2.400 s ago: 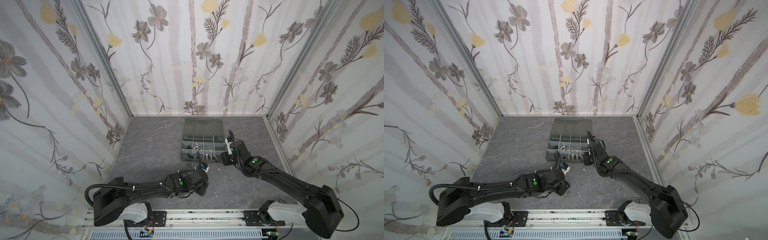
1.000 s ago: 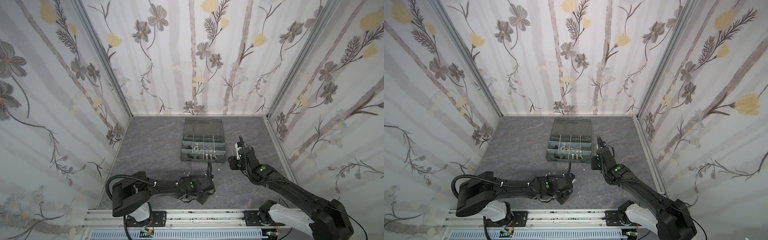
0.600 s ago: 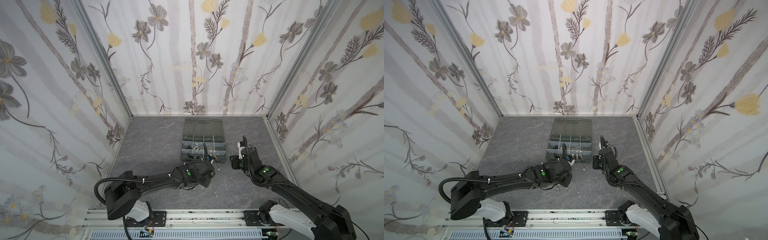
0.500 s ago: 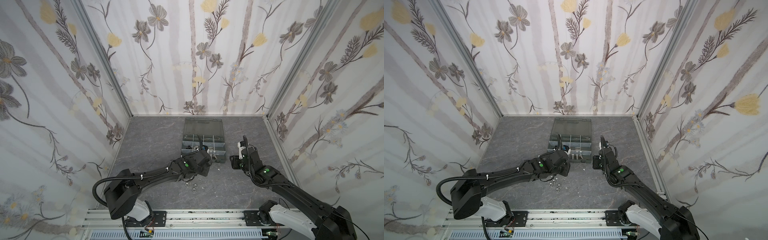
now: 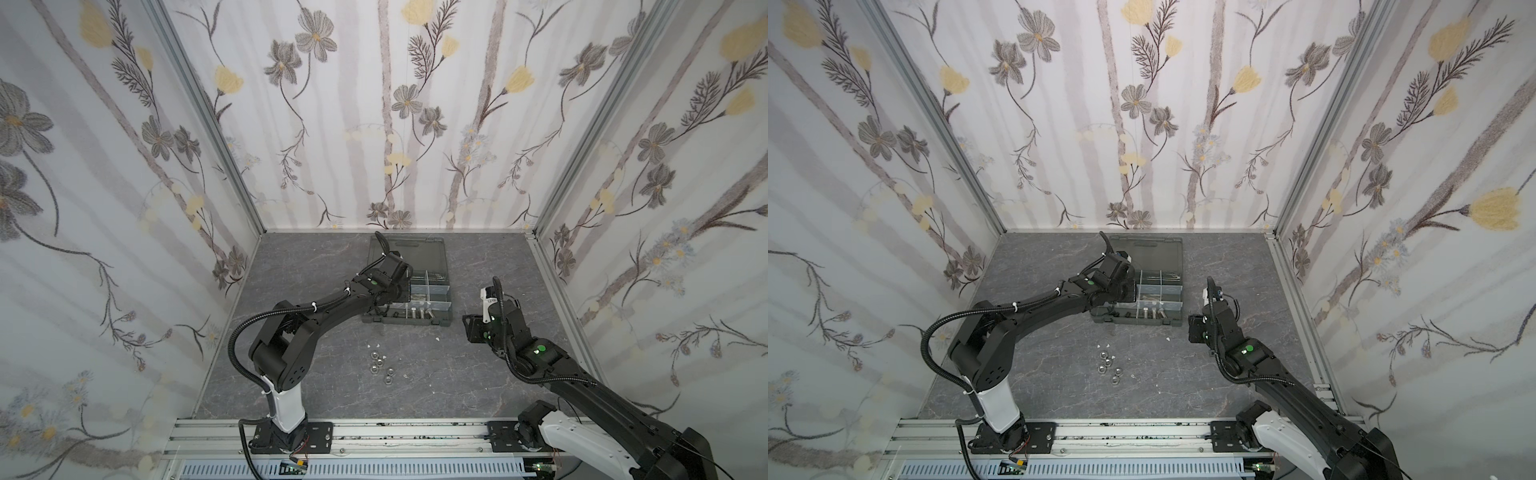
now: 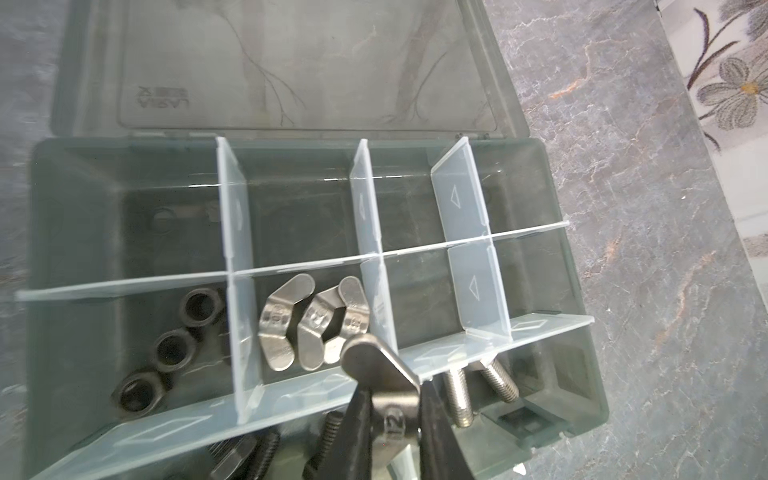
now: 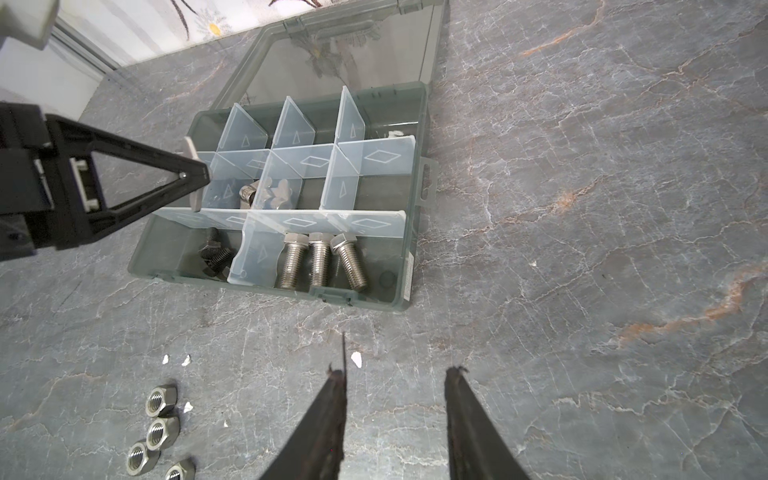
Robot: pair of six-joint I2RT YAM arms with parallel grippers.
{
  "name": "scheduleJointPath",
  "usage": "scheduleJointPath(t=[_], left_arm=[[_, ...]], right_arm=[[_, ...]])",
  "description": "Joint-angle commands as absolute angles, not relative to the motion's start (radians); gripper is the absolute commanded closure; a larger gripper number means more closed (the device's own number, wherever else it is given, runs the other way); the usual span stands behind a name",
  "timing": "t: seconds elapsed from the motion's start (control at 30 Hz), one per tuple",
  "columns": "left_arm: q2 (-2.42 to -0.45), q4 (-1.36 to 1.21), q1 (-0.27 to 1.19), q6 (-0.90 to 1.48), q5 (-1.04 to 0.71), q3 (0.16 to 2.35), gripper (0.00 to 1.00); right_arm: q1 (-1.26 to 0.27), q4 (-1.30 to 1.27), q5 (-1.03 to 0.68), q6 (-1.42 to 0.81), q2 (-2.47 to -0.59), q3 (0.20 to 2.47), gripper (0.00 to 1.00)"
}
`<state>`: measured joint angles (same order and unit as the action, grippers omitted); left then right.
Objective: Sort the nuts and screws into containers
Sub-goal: 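Lift and carry the wing nut with the left gripper over the wing-nut compartment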
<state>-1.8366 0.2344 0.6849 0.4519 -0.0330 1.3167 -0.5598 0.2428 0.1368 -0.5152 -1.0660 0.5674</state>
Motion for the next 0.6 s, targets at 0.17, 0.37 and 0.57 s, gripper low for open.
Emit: scheduleJointPath(t=[0.17,0.37,0.57], left_arm=[[-1.933,0.213,0.67,0.448,-0.043,1.389,0.81],[-1.965,0.212,0.669,0.449,-0.038,1.41,0.8],[-1.96,0.213,0.668,0.454,-0.018,1.402,0.79]], right_arm=[[-0.56,0.259,0.111,-0.523,-1.061,0.569,0.6],[-0.558,0.263,0.109,-0.512,-1.065,0.571,0.6],[-0.558,0.27,0.104,-0.501,-1.062,0.572,0.59]])
